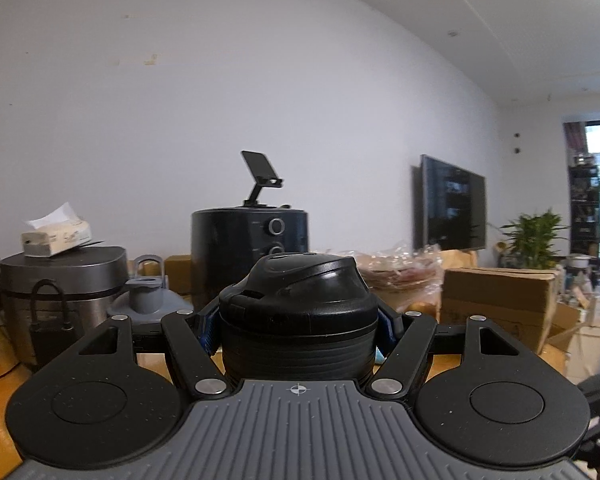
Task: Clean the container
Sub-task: 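Rub the towel around the bottle body with the right gripper while the left holds it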
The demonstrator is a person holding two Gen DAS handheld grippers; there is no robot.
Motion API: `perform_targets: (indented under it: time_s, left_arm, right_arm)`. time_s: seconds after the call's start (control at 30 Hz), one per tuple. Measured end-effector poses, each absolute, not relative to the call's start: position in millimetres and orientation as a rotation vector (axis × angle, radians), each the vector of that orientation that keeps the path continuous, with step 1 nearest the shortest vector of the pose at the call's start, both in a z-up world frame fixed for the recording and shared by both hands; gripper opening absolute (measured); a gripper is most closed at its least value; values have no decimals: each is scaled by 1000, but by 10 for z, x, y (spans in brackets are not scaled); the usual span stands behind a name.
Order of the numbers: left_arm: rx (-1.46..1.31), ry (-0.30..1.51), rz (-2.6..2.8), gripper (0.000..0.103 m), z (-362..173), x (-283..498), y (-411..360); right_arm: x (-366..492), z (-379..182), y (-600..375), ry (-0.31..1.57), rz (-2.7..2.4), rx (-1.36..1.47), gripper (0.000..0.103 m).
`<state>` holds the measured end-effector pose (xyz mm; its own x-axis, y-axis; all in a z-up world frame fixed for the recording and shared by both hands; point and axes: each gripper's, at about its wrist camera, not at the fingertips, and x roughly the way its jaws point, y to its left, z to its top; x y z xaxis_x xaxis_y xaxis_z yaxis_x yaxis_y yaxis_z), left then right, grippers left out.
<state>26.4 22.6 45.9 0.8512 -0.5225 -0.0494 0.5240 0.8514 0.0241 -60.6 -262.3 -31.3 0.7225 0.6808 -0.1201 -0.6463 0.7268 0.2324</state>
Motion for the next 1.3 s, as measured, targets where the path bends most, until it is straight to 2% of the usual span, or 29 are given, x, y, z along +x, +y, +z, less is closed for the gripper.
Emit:
perform_targets:
  time_s: [0.63, 1.3]
  left_arm:
    - [41, 45, -652, 68, 446, 346, 332]
    - [43, 49, -654, 68, 445, 340, 331]
  right_arm:
    - [-687, -295, -2471, 154, 691, 78, 8]
    - [-377, -166, -2053, 136, 753, 96, 8]
